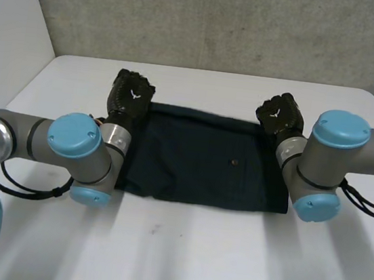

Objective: Fold the shorts.

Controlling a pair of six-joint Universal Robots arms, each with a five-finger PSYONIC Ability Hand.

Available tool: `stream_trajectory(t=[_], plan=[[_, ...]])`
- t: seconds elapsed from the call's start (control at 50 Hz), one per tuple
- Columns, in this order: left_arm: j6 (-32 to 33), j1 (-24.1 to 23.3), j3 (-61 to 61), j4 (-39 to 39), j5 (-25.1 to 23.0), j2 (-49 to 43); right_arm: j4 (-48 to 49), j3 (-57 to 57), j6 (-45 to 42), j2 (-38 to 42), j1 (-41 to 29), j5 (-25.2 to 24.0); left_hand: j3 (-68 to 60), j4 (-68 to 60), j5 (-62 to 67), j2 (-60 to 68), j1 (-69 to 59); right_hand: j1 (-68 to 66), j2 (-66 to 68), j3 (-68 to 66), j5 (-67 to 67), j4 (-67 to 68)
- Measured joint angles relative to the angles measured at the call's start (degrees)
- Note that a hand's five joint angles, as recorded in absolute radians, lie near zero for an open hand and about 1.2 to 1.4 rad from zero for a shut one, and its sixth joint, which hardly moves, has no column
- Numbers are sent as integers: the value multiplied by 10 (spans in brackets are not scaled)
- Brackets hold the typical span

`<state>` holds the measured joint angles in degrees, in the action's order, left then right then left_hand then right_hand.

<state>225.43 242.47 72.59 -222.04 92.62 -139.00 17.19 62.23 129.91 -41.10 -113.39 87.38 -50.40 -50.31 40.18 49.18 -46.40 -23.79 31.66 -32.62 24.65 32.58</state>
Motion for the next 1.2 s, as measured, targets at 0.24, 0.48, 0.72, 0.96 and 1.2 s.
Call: stream_trajectory(t=[0.24, 0.48, 0.72, 0.96, 1.2], plan=[[-23, -1, 46, 17, -21, 55, -16, 28, 128, -99, 5, 4, 381, 385, -375, -375, 353, 119, -185, 204, -206, -189], [-235, -24, 207, 196, -20, 272, -236, 175, 226, -256, 9, -13, 381, 385, -375, -375, 353, 119, -185, 204, -206, -189], [-410, -33, 262, 309, -19, 292, -99, 338, 266, -232, 28, -57, 381, 385, -375, -375, 353, 66, -115, 120, -143, -122], [-402, -34, 281, 244, 16, 288, -38, 327, 259, -178, 41, -53, 381, 385, -375, -375, 353, -242, 348, -330, 287, 355], [-401, -32, 281, 246, 21, 298, -176, 348, 79, -260, 110, -46, 381, 385, -375, -375, 353, -243, 351, -331, 296, 356]])
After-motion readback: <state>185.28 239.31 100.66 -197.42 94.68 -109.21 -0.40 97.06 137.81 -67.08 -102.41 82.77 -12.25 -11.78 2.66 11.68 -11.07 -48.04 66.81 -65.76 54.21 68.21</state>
